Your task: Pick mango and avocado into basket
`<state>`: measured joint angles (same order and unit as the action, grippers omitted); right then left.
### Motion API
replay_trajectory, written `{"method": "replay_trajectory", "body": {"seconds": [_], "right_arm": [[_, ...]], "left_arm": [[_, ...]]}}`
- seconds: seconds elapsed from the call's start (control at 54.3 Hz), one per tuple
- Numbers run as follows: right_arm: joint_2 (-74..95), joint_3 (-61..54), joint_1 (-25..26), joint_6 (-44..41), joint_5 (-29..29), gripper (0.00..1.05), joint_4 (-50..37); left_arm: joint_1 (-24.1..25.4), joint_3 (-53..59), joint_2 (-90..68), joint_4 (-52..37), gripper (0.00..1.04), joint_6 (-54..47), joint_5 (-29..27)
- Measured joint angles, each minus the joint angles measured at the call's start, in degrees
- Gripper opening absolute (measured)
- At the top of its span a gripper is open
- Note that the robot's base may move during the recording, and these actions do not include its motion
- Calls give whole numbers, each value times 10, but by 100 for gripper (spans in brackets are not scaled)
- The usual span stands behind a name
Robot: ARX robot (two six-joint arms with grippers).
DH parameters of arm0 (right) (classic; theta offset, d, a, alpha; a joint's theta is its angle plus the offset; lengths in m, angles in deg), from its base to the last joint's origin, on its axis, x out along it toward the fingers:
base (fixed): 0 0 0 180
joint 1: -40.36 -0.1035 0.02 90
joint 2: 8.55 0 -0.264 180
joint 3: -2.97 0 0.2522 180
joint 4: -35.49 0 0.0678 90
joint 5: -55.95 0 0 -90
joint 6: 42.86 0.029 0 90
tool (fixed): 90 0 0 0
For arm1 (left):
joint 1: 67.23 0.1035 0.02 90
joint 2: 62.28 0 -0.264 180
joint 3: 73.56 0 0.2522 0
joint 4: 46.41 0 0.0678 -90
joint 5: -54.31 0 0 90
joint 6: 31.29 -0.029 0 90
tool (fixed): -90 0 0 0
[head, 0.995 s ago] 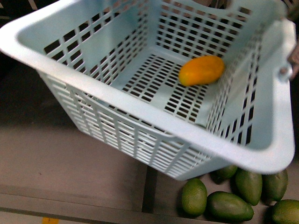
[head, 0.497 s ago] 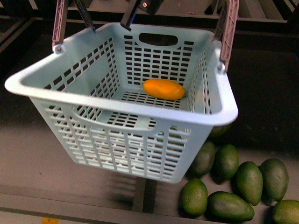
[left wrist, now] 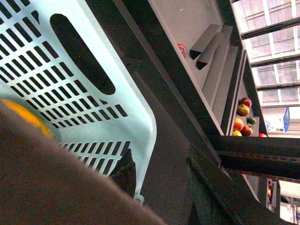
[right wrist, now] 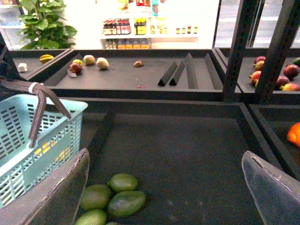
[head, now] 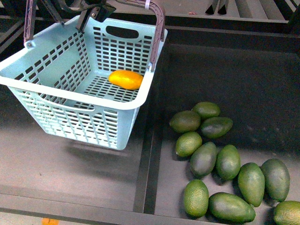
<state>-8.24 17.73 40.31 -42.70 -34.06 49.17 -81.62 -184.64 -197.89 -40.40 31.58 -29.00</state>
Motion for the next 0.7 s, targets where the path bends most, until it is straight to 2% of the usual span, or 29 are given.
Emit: {"method": "replay_trajectory", "body": {"seconds": [0.037,0.129,0.295,0.35,0.534,0.7], "right_arm": [[0,0,0,0,0,96,0],[0,0,0,0,0,96,0],[0,0,0,0,0,96,0],[0,0,0,0,0,96,0],[0,0,0,0,0,96,0],[0,0,0,0,0,96,0]], "left_arm": [[1,13,4,-6,31,2,0],[5,52,20,-11,48,1,-2],[16,134,52,-37,89,-17,4],[19,149,64,-45,98,-20,4],[28,194,114,-56,96,-16,-18],[34,255,182,-75,96,11,-66]]}}
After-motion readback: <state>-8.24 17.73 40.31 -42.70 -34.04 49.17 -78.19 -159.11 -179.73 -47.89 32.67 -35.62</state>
